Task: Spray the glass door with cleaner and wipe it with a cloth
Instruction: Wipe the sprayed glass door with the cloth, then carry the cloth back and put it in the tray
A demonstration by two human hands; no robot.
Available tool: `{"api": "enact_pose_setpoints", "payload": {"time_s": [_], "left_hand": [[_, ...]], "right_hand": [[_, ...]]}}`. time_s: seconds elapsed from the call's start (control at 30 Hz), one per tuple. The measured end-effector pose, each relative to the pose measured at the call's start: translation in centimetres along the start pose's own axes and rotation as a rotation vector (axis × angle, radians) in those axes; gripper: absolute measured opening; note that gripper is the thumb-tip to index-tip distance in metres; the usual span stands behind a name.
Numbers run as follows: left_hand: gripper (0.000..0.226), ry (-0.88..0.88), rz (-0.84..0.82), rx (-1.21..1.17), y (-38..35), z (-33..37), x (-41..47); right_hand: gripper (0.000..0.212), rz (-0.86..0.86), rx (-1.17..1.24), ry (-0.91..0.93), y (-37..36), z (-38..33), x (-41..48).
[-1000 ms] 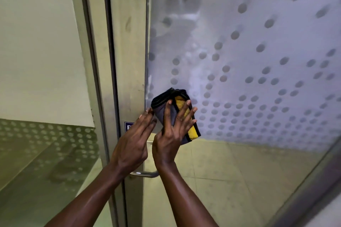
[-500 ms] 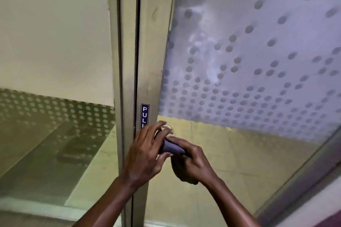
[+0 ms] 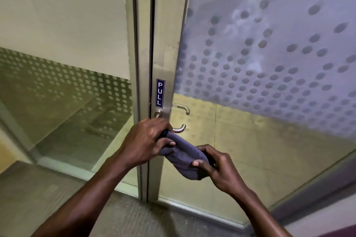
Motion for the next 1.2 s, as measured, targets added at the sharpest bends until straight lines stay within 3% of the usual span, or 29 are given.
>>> {"api": "enact_pose_setpoints", "payload": {"time_s": [0.17, 0.43, 0.6, 0.73, 0.87, 1.2], "left_hand": [[0.026, 0.102, -0.027, 0.026, 1.5, -0.3, -1.3], [0.026, 0.374, 0.020, 0.071, 3.3, -0.2, -5.8], [0.014, 0.548, 0.012, 0.061, 4.8, -0.3, -10.7], [0.022, 0.711, 0.014, 0.099, 6.6, -0.3, -16.9], [0.023, 0.927, 0.108, 0.107, 9.6, -0.3, -24.2], [0.034, 1.479, 0.556, -0.019, 16.9, 2.1, -43.4]], "right_hand": [[0.027, 0.034, 0.092, -0.031, 0.5, 1.8, -1.0], [0.048, -0.089, 0.270, -0.098, -1.7, 4.1, -3.2], [0.035, -0.103, 0.404, -0.211, -3.5, 4.9, -4.3], [0.030, -0.143, 0.415, -0.219, -6.6, 4.6, -5.9], [0.032, -0.210, 0.432, -0.241, -10.2, 3.5, -8.4], [0.026, -0.432, 0.520, -0.282, -20.4, -3.3, -17.0]]}}
Point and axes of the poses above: each hand's wrist, its own x-axis towards the middle knuckle, its own y-axis out of the back of the hand, z = x × y, the point moved 9 cm from there along x, towards the middle knuckle, and after that the axes turned 14 degrees about z, right-handed, at the moved point
